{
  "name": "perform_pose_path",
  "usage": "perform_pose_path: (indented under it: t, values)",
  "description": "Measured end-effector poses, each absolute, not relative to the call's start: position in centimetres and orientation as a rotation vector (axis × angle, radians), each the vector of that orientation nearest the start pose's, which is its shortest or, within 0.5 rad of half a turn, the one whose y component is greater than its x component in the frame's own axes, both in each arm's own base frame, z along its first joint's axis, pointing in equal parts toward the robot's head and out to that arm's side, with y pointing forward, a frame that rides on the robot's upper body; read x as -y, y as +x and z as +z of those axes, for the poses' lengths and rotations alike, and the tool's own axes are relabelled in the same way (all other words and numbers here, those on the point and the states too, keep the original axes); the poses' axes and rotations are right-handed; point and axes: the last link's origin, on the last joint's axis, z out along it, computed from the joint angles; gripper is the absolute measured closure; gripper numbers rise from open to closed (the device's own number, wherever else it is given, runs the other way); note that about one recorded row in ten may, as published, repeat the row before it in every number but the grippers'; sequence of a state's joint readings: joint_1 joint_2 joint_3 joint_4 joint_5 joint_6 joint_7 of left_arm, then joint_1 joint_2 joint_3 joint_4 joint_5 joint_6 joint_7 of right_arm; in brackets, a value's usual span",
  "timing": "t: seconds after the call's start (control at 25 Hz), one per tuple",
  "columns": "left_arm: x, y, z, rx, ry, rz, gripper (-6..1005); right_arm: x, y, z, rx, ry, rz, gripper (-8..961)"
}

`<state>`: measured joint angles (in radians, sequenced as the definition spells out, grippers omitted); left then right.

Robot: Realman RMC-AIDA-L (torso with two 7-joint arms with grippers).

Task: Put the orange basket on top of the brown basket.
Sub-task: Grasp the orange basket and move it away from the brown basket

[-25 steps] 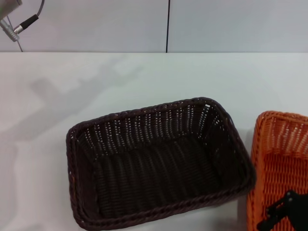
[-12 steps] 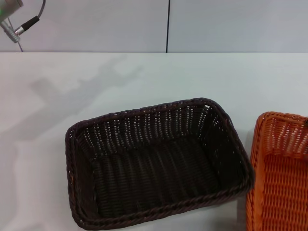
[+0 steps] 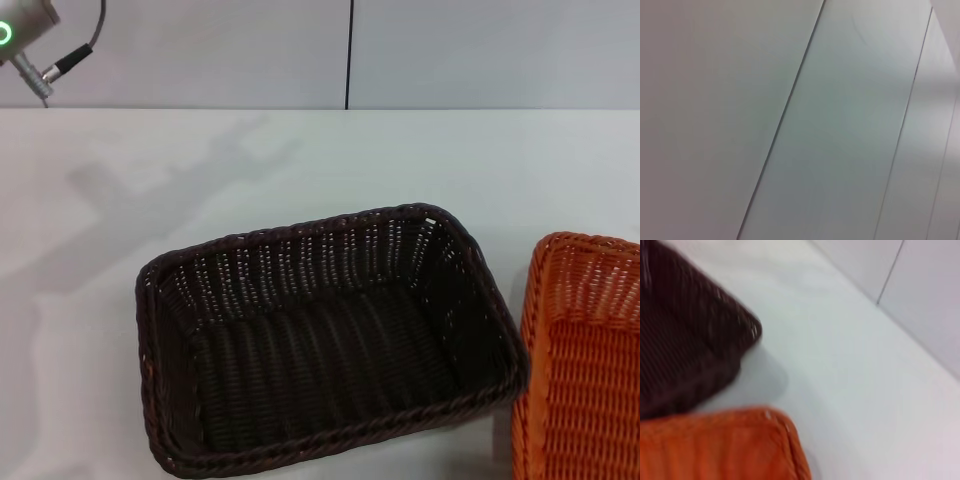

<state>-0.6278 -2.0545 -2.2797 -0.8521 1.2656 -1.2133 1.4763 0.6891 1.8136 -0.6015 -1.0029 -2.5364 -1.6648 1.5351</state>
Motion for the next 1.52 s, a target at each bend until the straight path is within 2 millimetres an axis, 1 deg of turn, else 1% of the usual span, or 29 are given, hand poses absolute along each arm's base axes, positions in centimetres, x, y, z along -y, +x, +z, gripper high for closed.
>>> perform_pose_path:
  t: [0.04, 0.08, 0.28, 0.36, 0.48, 0.72, 1.04, 1.2, 1.52]
  values:
    - [-42.4, -15.6, 9.7, 0.639, -2.129, -1.365, 162, -38.9, 27.9, 15.8, -0.363, -2.65, -0.293, 264]
    - [-42.4, -15.6, 9.7, 0.639, -2.129, -1.365, 162, -38.9, 27.9, 15.8, -0.363, -2.65, -0.293, 264]
    - [-42.5, -15.8, 9.5, 0.658, -2.125, -1.367, 162, -39.0, 28.6, 14.2, -0.356, -2.679, -0.312, 264]
    - [-42.7, -15.6, 9.5, 0.653, -2.13, -1.363, 162, -39.1, 28.7, 13.9, -0.347, -2.686, -0.31, 264]
    - [-42.8, -15.5, 9.5, 0.655, -2.129, -1.356, 162, -39.1, 28.6, 13.9, -0.344, -2.685, -0.304, 264]
    - [-43.1, -15.6, 9.4, 0.656, -2.13, -1.333, 162, -39.2, 28.4, 14.4, -0.328, -2.665, -0.299, 264]
    - [-43.2, -15.7, 9.3, 0.662, -2.132, -1.327, 163, -39.2, 27.4, 14.7, -0.286, -2.661, -0.259, 264]
    - [-43.2, -15.7, 9.2, 0.665, -2.132, -1.327, 163, -39.0, 27.4, 14.1, -0.287, -2.683, -0.255, 272]
    - [-43.2, -15.7, 9.2, 0.67, -2.132, -1.329, 163, -38.5, 28.3, 12.0, -0.34, -2.738, -0.281, 289]
